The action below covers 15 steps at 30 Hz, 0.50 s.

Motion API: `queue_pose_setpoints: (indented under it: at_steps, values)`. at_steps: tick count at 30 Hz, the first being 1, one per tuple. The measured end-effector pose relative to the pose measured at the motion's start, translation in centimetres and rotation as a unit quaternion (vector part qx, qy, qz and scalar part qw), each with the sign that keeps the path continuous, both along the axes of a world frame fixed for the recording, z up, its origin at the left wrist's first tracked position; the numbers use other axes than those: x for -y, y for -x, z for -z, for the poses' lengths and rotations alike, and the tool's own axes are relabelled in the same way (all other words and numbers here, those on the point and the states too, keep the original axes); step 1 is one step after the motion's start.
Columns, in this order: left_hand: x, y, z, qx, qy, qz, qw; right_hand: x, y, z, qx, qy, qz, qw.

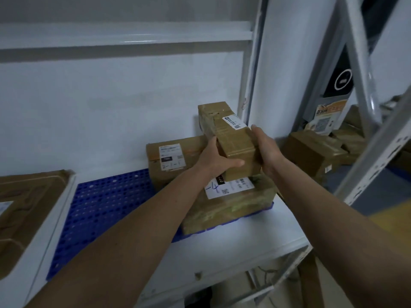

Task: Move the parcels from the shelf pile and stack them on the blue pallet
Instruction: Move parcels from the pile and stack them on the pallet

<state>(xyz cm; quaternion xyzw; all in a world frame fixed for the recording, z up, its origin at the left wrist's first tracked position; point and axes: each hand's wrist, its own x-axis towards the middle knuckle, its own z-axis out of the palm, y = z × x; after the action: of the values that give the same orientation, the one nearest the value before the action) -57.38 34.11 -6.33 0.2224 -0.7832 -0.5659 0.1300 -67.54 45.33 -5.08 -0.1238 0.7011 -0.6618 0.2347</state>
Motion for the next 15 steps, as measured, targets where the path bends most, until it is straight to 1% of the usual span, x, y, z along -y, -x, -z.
queue_pose_setpoints:
  at_steps: [6, 12, 15]
  values:
    - [-1.8, 2.3, 0.9, 0.050, 0.013, -0.010, 0.999, -2.5, 2.5, 0.8, 0.022, -0.029, 0.017, 0.999]
    - [-2.6, 2.9, 0.8, 0.116, 0.080, -0.003, 0.990, -3.9, 4.2, 1.2, 0.051, 0.011, 0.023, 0.998]
    - [-2.7, 2.8, 1.4, 0.121, 0.079, 0.009, 0.989, -4.4, 5.3, 1.5, 0.085, 0.020, 0.031, 0.996]
